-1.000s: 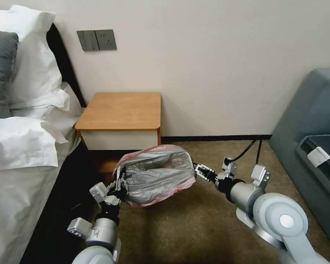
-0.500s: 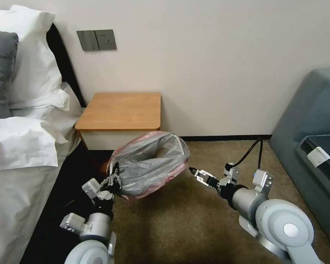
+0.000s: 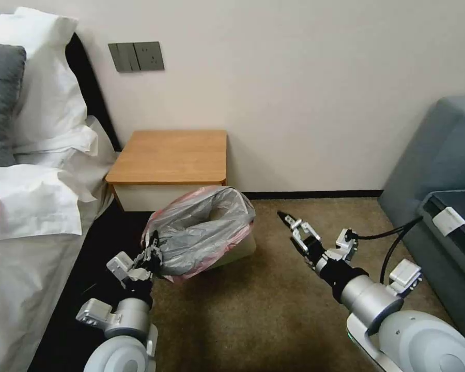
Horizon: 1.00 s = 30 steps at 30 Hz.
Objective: Pick up the garbage bag from the table and place it over the trash can.
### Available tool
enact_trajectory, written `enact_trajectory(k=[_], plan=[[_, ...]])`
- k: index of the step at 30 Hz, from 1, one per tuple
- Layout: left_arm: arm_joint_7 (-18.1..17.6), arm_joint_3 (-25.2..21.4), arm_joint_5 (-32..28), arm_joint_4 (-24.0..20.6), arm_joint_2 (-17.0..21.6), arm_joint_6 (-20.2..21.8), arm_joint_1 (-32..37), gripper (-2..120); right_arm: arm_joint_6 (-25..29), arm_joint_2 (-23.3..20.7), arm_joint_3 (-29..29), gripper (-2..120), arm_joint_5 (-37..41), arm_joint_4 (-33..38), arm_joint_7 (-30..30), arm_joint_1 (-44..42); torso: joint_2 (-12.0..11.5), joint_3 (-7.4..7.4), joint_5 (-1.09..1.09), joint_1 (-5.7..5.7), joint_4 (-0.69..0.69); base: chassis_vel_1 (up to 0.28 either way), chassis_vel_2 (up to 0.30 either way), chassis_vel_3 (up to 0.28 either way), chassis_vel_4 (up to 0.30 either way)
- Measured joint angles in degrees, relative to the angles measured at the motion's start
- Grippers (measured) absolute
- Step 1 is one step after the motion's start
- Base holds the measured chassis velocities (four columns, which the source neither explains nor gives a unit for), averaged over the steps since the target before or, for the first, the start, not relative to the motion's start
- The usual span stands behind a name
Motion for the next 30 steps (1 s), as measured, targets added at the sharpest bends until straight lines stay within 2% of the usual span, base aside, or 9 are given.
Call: enact_trajectory(k=[5,18,20,24,25,28,29,30], plan=[[-1.04,0.08,-1.75,-1.15,-0.16,0.62,0.59,9,0.72,2.82,-1.35,100,5.60,-3.60,-3.57,2.35,0.00,0.00,0.00,0.00,0.01,0.000,0.000,0.000,0.000],[-1.46,0.61,-2.52,-1.88,-0.48,0.97,1.09,9,-0.54,3.73,-3.54,100,0.59,-9.42,-5.79,6.70,0.00,0.00,0.00,0.00,0.01,0.000,0.000,0.000,0.000],[-1.46,0.66,-2.52,-1.88,-0.47,1.00,1.05,9,-0.54,3.72,-3.56,97,0.58,-9.54,-5.76,6.79,0.00,0.00,0.00,0.00,0.01,0.000,0.000,0.000,0.000],[-1.46,0.91,-2.53,-1.85,-0.47,1.02,0.95,9,-0.55,3.81,-3.78,80,0.44,-9.59,-5.74,6.79,0.00,0.00,0.00,0.00,0.01,0.000,0.000,0.000,0.000],[-1.46,0.91,-2.53,-1.85,-0.47,1.02,0.95,9,-0.55,3.81,-3.78,80,0.44,-9.59,-5.74,6.79,0.00,0.00,0.00,0.00,0.01,0.000,0.000,0.000,0.000],[-1.47,1.10,-2.53,-1.75,-0.48,1.03,0.86,9,-0.55,3.98,-4.01,66,0.33,-9.79,-5.74,6.85,0.00,0.01,0.00,0.00,0.00,0.000,0.000,0.000,0.000],[-1.47,1.10,-2.53,-1.75,-0.48,1.03,0.86,9,-0.55,3.98,-4.01,66,0.33,-9.79,-5.74,6.85,0.00,0.01,0.00,0.00,0.00,0.000,0.000,0.000,0.000],[-1.47,1.15,-2.52,-1.73,-0.52,1.04,0.84,9,-0.55,4.07,-4.13,60,0.29,-9.81,-5.71,6.94,0.00,0.00,0.00,0.00,0.00,0.000,0.000,0.000,0.000]])
